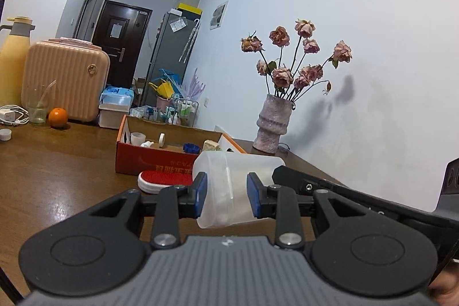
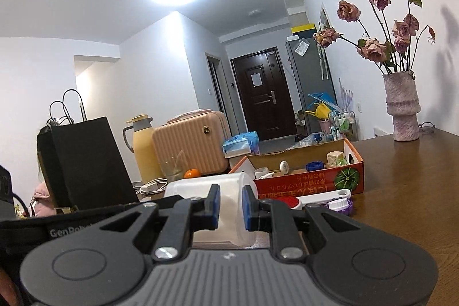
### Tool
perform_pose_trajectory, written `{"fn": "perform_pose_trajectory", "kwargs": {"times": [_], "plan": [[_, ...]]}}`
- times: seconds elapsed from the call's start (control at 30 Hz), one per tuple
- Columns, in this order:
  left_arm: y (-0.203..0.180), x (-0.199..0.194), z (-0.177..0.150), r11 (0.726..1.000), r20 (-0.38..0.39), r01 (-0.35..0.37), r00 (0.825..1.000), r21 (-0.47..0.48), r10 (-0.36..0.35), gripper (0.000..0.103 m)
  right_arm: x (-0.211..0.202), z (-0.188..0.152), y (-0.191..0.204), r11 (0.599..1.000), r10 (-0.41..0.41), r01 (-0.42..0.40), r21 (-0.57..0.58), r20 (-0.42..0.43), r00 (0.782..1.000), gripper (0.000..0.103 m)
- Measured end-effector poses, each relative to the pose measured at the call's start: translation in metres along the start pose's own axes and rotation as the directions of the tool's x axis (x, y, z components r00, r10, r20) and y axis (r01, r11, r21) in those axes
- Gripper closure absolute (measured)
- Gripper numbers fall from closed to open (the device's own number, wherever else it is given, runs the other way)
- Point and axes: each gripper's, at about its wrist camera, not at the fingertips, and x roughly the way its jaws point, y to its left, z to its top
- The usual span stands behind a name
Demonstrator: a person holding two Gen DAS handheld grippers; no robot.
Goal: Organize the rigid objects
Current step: 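Carry the white container into the box and open both tools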
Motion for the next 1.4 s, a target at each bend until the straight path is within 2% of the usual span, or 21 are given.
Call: {"fn": "perform_pose_trajectory", "kwargs": {"times": [0.17, 0.33, 0.53, 0.63, 0.83, 0.93, 1.03, 1.13, 1.2, 1.27, 1.3, 1.4], "plan": [[0.004, 0.022, 0.021, 0.999, 0.009, -0.008, 1.000, 0.037, 0.008, 0.073, 0.027, 0.020, -0.009, 1.000, -0.007, 0.007, 0.013, -0.013, 1.000, 0.087], [0.019, 0.072, 0.050, 1.000, -0.003, 0.002, 1.000, 0.030, -0.002, 0.073, 0.073, 0.049, -0.025, 1.000, -0.019, 0.019, 0.014, -0.003, 1.000, 0.087], [0.047, 0.159, 0.082, 1.000, -0.050, 0.017, 0.999, -0.005, -0.018, 0.073, 0.148, 0.079, -0.063, 0.998, -0.040, 0.042, 0.046, -0.046, 0.998, 0.086], [0.059, 0.202, 0.096, 1.000, -0.067, -0.003, 0.998, -0.026, 0.001, 0.073, 0.191, 0.092, -0.082, 0.997, -0.046, 0.051, 0.060, -0.081, 0.996, 0.086], [0.089, 0.289, 0.115, 0.997, -0.153, -0.014, 0.988, -0.071, 0.003, 0.073, 0.277, 0.110, -0.125, 0.989, -0.066, 0.087, 0.119, -0.168, 0.984, 0.083], [0.104, 0.329, 0.121, 0.997, -0.210, -0.035, 0.977, -0.074, 0.019, 0.073, 0.322, 0.112, -0.149, 0.983, -0.061, 0.099, 0.152, -0.239, 0.969, 0.083], [0.119, 0.372, 0.120, 0.995, -0.278, -0.074, 0.959, -0.068, 0.053, 0.073, 0.366, 0.108, -0.174, 0.971, -0.036, 0.108, 0.214, -0.316, 0.948, 0.083], [0.136, 0.415, 0.116, 0.992, -0.379, -0.089, 0.924, -0.090, 0.049, 0.073, 0.409, 0.101, -0.193, 0.961, -0.064, 0.161, 0.223, -0.387, 0.920, 0.082], [0.147, 0.444, 0.113, 0.990, -0.446, -0.095, 0.894, -0.099, 0.041, 0.071, 0.434, 0.094, -0.203, 0.959, -0.104, 0.204, 0.197, -0.425, 0.899, 0.082], [0.158, 0.464, 0.106, 0.988, -0.481, -0.114, 0.875, -0.102, 0.052, 0.071, 0.453, 0.085, -0.212, 0.952, -0.121, 0.234, 0.198, -0.460, 0.880, 0.082], [0.163, 0.470, 0.102, 0.986, -0.486, -0.131, 0.872, -0.102, 0.066, 0.071, 0.461, 0.080, -0.217, 0.947, -0.112, 0.238, 0.215, -0.474, 0.873, 0.082], [0.175, 0.476, 0.092, 0.982, -0.494, -0.141, 0.867, -0.122, 0.063, 0.072, 0.470, 0.074, -0.216, 0.953, -0.096, 0.216, 0.210, -0.468, 0.878, 0.083]]}}
